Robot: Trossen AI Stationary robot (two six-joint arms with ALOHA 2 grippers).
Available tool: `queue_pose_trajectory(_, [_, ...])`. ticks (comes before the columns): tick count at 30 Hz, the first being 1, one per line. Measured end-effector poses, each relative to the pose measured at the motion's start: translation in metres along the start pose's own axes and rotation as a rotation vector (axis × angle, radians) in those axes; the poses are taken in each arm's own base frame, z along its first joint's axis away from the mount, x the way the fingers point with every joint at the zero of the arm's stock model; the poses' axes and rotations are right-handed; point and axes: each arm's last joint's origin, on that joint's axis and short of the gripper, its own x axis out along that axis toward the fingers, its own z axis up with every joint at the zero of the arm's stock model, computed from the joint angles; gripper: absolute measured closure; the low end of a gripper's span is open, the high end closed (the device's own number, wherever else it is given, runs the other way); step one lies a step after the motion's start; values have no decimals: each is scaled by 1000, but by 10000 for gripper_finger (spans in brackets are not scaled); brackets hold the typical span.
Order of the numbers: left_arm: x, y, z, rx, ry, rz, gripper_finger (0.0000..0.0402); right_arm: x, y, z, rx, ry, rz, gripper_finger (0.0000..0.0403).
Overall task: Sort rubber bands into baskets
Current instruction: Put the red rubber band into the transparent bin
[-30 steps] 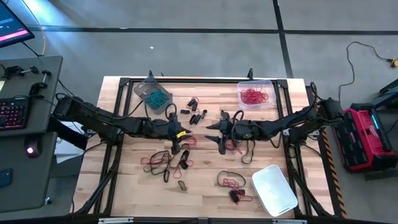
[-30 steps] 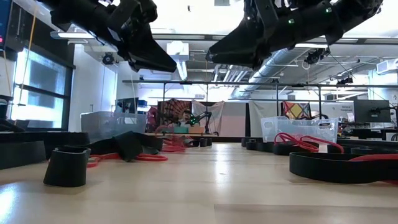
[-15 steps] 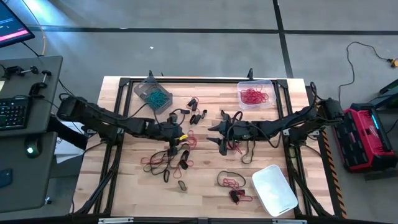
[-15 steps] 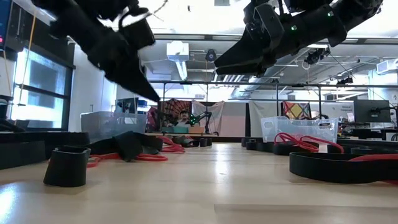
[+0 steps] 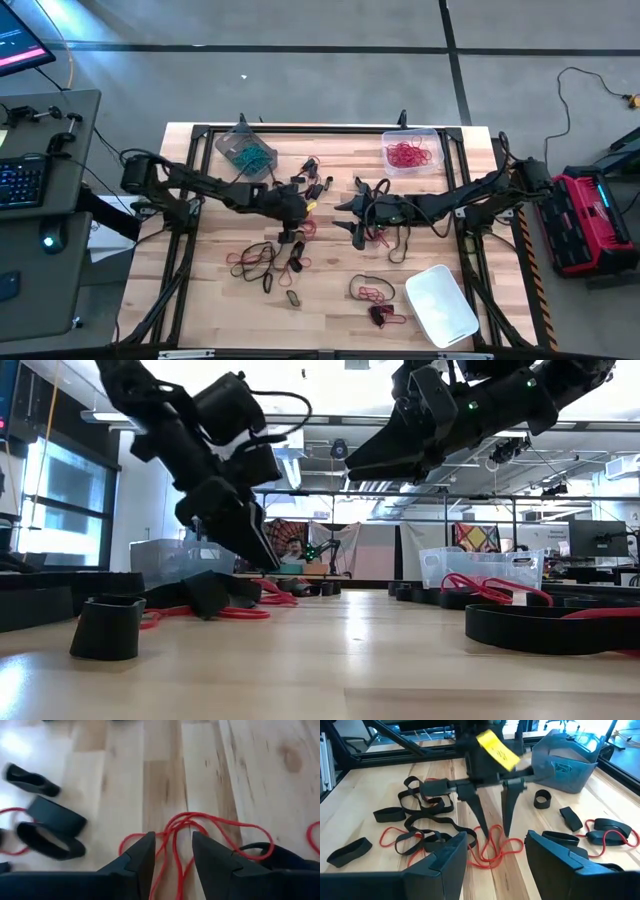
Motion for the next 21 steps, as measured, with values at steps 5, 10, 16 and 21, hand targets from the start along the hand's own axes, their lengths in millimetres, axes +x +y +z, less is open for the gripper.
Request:
queue_pose_trajectory(5, [14, 5, -4, 9, 42, -12, 278, 0, 0, -1, -2, 7, -1, 215])
queue_pose_trajectory(10, [26, 12, -4, 5, 70, -3, 278, 0, 0, -1, -3, 13, -2, 215])
queue_pose_trajectory(16, [35, 16, -5, 27, 80, -11, 290, 0, 0, -1, -3, 15, -2, 215])
queue_pose_trajectory(21, [35, 15, -5, 34, 79, -41, 328, 0, 0, -2, -5, 21, -3, 215])
